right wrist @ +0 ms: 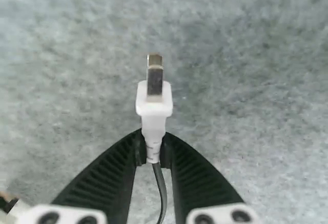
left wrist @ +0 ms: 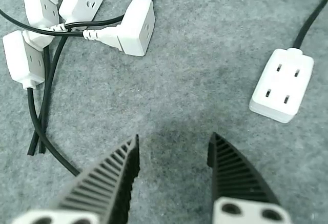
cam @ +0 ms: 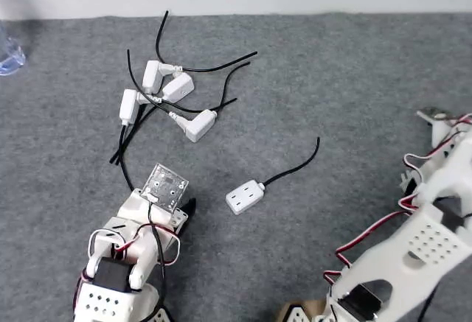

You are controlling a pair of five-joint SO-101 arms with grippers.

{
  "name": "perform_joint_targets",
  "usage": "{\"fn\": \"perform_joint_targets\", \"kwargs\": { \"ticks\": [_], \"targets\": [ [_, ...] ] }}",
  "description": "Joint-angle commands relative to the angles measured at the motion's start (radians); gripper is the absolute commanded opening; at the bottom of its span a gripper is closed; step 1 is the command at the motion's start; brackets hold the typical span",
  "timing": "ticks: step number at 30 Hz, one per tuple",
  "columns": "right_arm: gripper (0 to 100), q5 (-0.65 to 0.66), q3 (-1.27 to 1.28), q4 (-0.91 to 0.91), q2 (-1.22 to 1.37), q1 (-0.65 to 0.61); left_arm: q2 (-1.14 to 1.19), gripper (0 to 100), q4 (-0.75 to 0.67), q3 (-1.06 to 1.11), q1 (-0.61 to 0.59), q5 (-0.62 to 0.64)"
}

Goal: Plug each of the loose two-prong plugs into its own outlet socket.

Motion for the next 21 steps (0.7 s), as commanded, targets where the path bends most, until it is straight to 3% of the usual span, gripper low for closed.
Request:
{"fn": "perform_joint_targets", "kwargs": {
  "ticks": [1, 8, 13, 21],
  "targets": [
    [0.9, -0.015, -0.021, 0.094, -0.111, -0.061, -0.012, 21, 0.002, -0.004, 0.008, -0.009],
    [0.9, -0.034, 0.063, 0.176, -0.329, -0.229, -0.017, 21, 0.002, -0.004, 0.008, -0.008],
    [0.9, -0.009, 0.253, 0.173, -0.509, -0.446, -0.02, 21, 0.0, -0.01, 0.009, 0.015],
    [0.9, -0.222, 0.43, 0.139, -0.716, -0.766, -0.02, 21, -0.063, 0.001, 0.034, 0.075]
  ]
}}
